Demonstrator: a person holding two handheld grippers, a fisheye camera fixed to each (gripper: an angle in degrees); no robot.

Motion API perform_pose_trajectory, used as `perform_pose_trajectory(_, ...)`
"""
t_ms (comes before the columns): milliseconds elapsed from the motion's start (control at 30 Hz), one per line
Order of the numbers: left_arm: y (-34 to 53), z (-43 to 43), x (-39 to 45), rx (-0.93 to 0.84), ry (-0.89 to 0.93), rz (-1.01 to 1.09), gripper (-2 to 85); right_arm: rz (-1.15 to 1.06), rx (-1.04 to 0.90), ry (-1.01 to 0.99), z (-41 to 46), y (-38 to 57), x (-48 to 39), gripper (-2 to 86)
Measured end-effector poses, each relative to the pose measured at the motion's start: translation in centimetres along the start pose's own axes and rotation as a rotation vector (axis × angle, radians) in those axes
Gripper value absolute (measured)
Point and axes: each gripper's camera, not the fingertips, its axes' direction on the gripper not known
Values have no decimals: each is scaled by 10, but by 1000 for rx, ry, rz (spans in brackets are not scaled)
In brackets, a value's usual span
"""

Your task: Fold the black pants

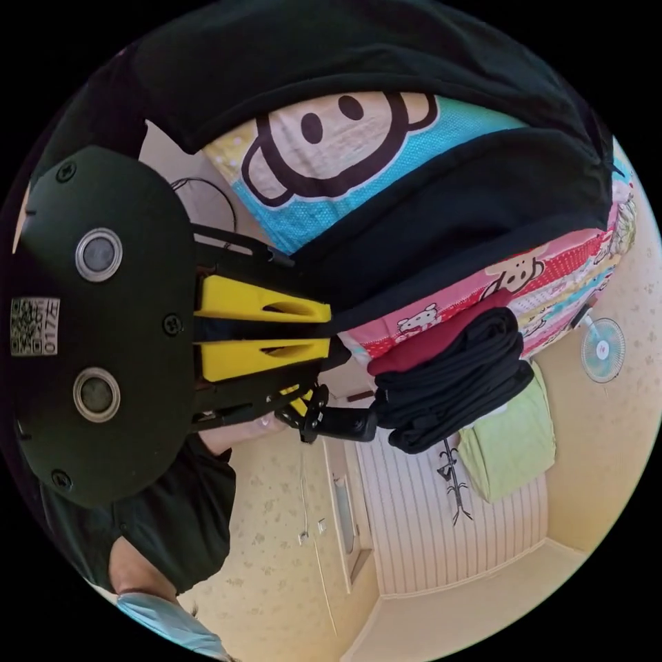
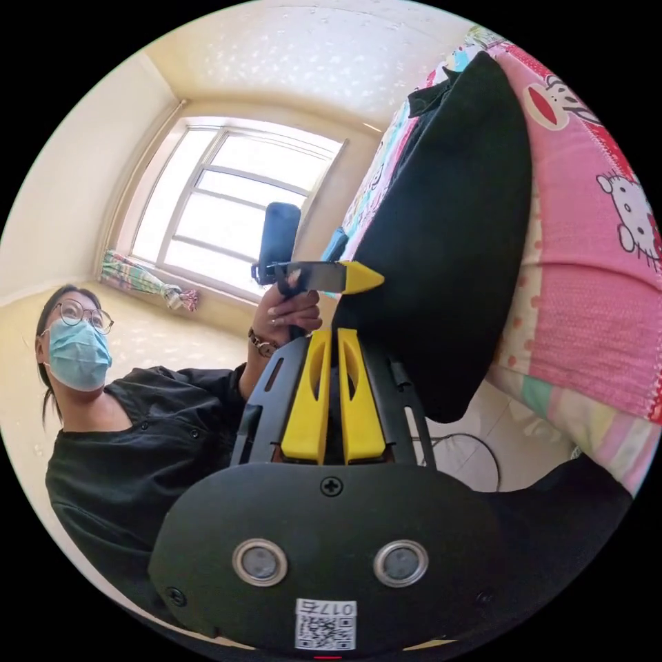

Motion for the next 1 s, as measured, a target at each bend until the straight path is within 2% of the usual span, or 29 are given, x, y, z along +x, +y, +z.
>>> perform_pose_trajectory(133,24,-13,-10,45,17,-32,-2,97,-273,38,4,-9,-4,11)
perform_pose_trajectory(233,39,-30,-19,83,90,-50,-7,105,-412,163,5,-37,-34,18)
perform_pose_trajectory(300,47,-39,-22,99,118,-59,-8,89,-458,320,7,-81,-61,36)
perform_pose_trajectory(400,58,-52,-22,119,150,-65,-8,103,-373,575,2,-164,-81,71)
perform_pose_trajectory(567,72,-78,-9,149,130,-28,-7,137,-124,699,-9,-320,-67,101)
perform_pose_trajectory(633,75,-86,-7,149,130,-11,-7,204,-127,765,-1,-378,-44,116)
perform_pose_trajectory(700,78,-94,-7,156,135,3,-7,286,-166,950,20,-446,-12,146)
perform_pose_trajectory(867,89,-116,-15,181,218,-29,-7,370,-56,1057,56,-531,34,169)
perform_pose_trajectory(1000,103,-136,-23,227,266,-61,-7,446,30,1176,81,-555,67,137)
